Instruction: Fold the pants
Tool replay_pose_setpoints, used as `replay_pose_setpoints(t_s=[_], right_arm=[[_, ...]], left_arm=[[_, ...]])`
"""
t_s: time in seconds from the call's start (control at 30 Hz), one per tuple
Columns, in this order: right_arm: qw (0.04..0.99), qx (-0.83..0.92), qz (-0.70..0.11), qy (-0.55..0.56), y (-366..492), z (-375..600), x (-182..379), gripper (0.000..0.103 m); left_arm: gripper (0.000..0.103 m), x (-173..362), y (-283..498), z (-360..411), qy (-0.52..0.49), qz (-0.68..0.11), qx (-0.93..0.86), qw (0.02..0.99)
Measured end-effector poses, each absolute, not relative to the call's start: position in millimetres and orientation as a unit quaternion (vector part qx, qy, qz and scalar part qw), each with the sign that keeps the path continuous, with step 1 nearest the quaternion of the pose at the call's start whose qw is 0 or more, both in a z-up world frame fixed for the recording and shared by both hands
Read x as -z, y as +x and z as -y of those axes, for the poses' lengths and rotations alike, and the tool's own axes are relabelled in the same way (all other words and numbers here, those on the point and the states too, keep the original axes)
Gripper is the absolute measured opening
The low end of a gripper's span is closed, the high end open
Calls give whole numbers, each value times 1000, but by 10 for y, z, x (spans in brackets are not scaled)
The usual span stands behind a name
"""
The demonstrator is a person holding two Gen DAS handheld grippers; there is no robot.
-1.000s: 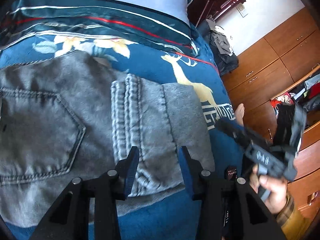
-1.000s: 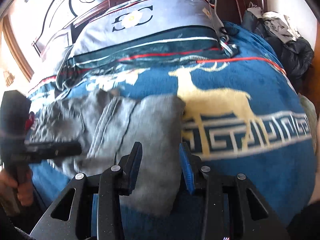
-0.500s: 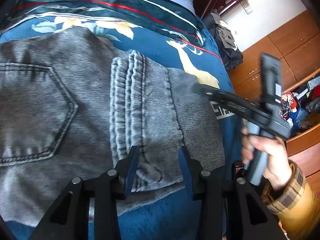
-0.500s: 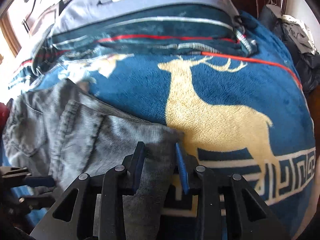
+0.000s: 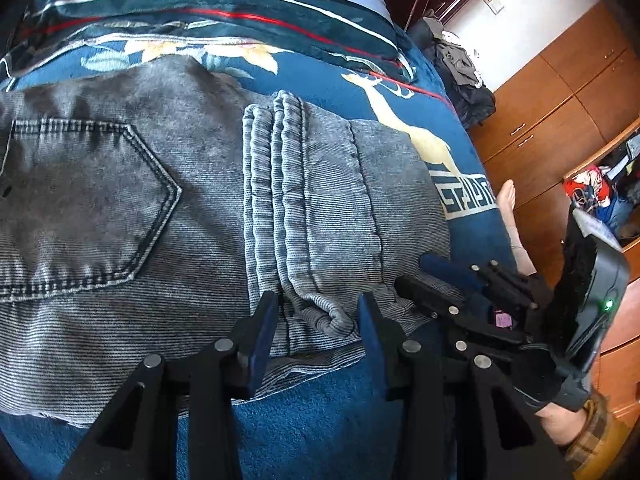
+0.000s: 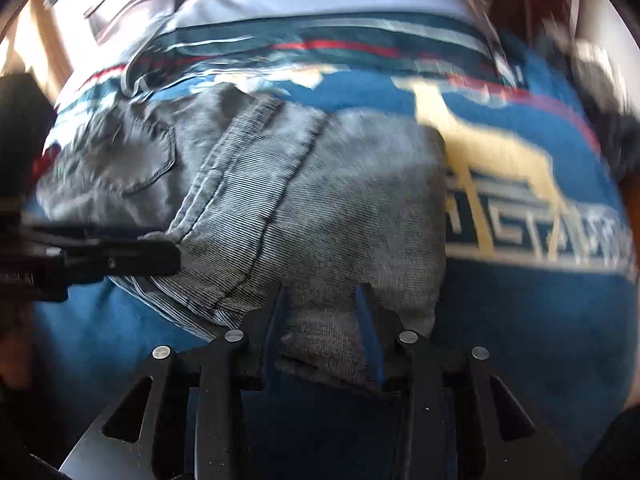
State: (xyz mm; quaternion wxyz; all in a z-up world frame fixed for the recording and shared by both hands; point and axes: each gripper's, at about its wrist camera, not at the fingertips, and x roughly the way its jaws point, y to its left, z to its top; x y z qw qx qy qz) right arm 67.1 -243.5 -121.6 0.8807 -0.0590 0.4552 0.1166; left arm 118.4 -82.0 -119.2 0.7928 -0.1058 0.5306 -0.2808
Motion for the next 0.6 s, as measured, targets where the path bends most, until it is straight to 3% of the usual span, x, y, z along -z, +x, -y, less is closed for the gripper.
replay_pose_setpoints(t_s=[0.07,0.17,0.27,0.4,0.6], right_arm=[[879,-110,-462,-47,696,2442,1147,35],[892,-90,-443,-17,627,2461,984,42],[899,-91,-428,6,482,2420,913,48],[897,-108,-428,1,374,2266,895,55],[896,-129,-425,-2,245,2045,841,67]], left_arm=[[46,1181,1190,789,-120,-530,280,791],[70,1147,1212,680,-144,-537,263,789],[71,1030,1190,510,-162,-526,258,794],[81,824,1170,278,-173,-508,246,807],[83,705,1152,-21,-183,-504,216,816]])
